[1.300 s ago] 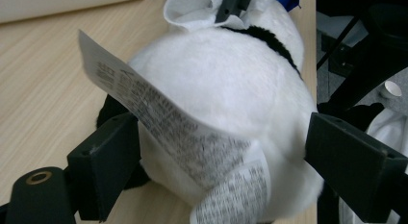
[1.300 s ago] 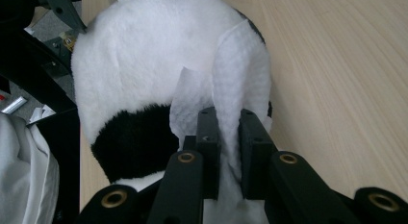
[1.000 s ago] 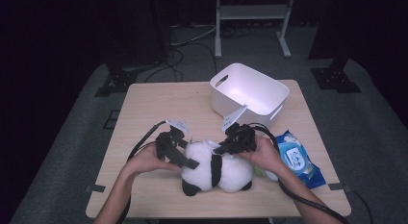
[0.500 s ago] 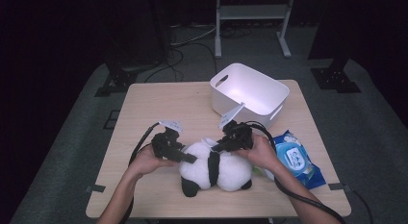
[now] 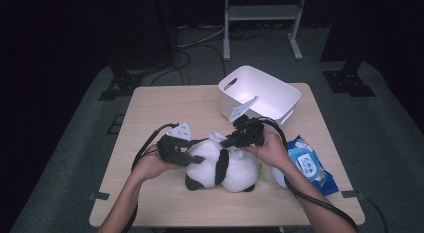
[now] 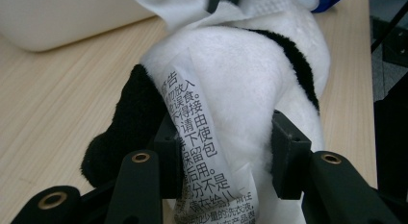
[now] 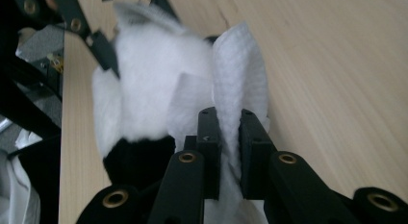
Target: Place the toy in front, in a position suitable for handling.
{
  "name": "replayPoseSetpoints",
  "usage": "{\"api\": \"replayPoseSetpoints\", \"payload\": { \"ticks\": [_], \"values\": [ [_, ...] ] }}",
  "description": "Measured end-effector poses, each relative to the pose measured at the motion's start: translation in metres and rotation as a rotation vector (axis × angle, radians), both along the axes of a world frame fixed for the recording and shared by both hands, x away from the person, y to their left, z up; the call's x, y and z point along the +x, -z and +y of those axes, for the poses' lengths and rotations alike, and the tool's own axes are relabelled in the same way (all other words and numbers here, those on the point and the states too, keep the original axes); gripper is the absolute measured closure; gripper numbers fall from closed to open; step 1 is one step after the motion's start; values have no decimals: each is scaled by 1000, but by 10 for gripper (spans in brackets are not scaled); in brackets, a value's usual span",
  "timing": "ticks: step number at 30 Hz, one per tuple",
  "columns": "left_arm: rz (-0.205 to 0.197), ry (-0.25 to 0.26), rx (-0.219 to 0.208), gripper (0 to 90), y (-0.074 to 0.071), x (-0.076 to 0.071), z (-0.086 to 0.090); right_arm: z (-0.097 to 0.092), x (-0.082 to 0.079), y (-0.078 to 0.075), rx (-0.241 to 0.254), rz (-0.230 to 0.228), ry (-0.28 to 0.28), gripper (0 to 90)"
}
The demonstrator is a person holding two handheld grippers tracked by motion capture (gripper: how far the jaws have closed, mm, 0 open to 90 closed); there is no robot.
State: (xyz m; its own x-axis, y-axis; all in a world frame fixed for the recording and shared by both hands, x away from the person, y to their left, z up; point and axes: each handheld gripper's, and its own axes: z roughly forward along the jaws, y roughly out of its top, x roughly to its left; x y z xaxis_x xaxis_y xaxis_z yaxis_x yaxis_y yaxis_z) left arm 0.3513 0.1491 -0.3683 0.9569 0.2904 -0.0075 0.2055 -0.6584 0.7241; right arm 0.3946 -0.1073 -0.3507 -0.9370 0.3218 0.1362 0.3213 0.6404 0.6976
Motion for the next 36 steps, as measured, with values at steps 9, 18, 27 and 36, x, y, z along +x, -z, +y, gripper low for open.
{"api": "replayPoseSetpoints", "payload": {
  "ticks": [9, 18, 27, 36],
  "values": [
    [103, -39, -30, 279, -3, -4, 8, 17, -5, 11, -4, 29, -43, 813],
    [186, -100, -66, 69, -9, 4, 8, 14, -15, 9, 3, 10, -64, 813],
    [310, -107, -18, 0, -2, 11, 0, 13, -26, 6, 9, -8, -108, 813],
    [301, -73, 47, 227, -2, 7, 1, 19, -31, 9, -3, -7, -127, 815]
  ]
}}
